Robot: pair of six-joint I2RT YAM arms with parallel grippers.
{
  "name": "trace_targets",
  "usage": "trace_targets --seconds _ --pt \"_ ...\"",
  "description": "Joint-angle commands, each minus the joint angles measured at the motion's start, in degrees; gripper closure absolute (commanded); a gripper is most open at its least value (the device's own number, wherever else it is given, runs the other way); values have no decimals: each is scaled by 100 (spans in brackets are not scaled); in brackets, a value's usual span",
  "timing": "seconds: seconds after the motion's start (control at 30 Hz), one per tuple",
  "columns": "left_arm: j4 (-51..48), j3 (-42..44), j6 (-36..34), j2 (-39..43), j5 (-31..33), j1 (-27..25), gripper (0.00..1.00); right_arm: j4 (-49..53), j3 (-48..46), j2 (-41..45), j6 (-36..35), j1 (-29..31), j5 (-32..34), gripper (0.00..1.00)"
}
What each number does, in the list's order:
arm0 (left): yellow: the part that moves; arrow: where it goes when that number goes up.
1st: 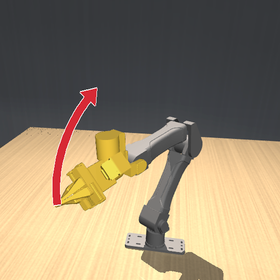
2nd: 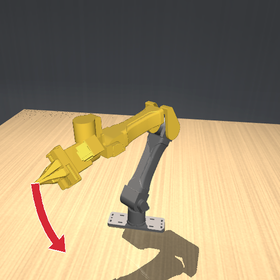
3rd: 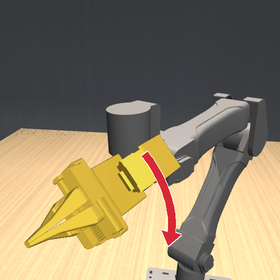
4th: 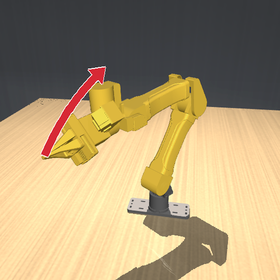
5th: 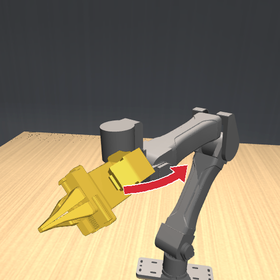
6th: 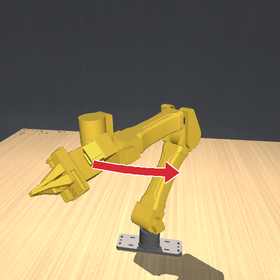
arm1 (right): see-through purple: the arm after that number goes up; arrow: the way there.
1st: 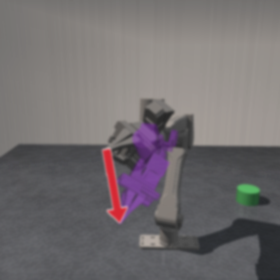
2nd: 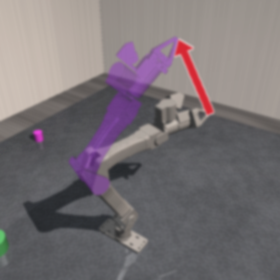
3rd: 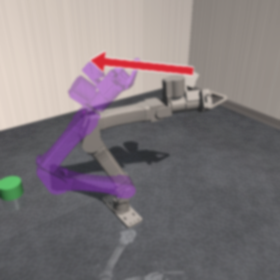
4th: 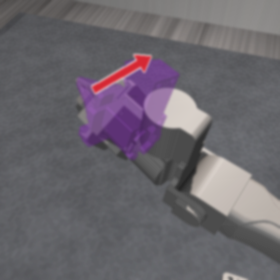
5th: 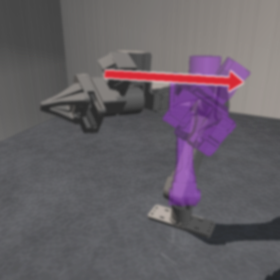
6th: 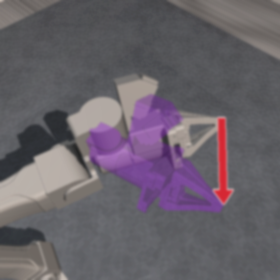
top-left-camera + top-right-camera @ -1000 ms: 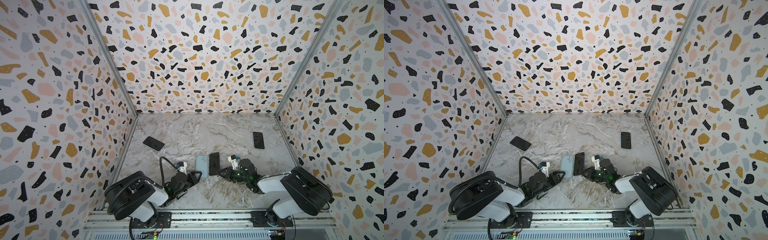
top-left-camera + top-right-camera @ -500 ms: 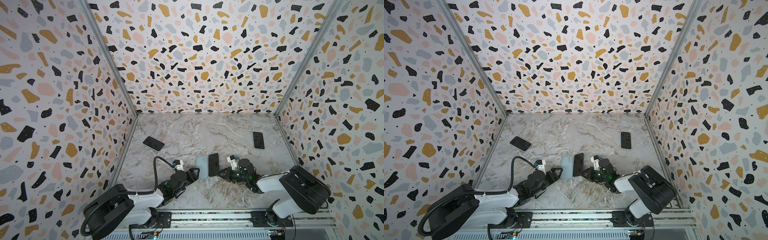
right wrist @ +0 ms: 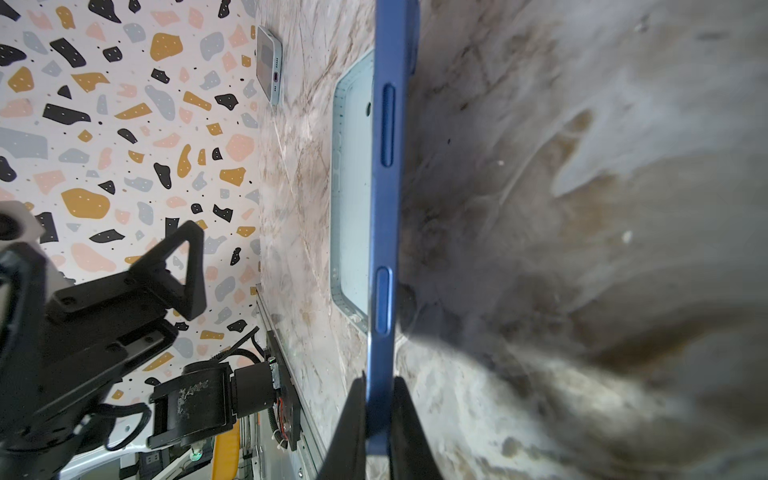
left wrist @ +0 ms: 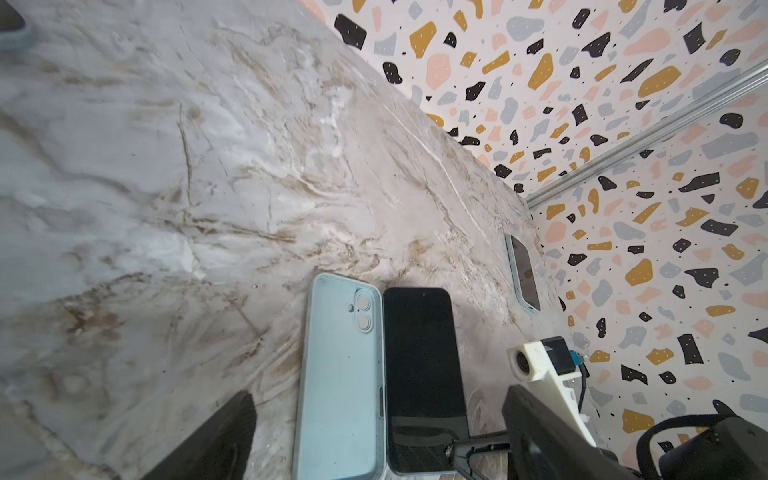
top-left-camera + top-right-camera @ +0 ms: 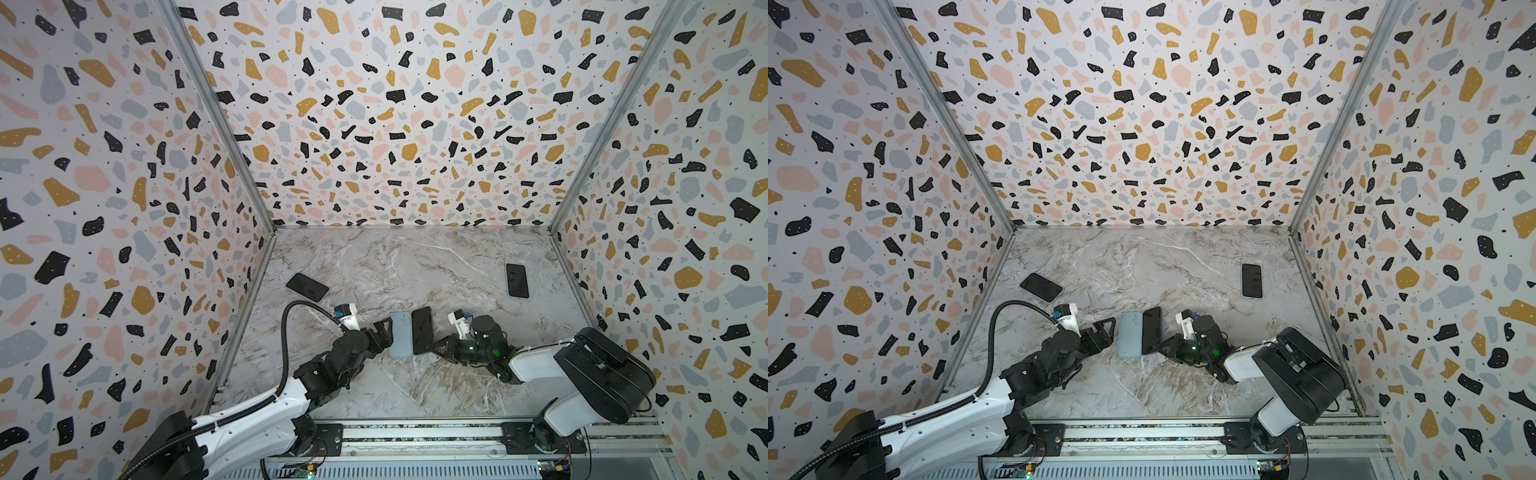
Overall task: Take the phone out of the phone case
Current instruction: 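Open the right gripper and lift it off the blue phone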
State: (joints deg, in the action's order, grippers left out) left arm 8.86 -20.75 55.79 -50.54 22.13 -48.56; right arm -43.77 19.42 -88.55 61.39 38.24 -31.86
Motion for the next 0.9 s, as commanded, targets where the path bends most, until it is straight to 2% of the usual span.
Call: trace_targets --seconds 0.0,0.6,0.7,0.87 --pt "-604 -259 -418 132 415 -20 4 -151 244 -8 -81 78 -81 99" --pt "-790 -552 -641 133 501 -22 3 245 308 123 -147 149 47 54" --pt "-790 -617 -665 54 479 -16 3 513 317 256 -277 149 146 39" --pt "-685 -684 -721 -90 392 -17 2 933 347 533 -493 149 326 24"
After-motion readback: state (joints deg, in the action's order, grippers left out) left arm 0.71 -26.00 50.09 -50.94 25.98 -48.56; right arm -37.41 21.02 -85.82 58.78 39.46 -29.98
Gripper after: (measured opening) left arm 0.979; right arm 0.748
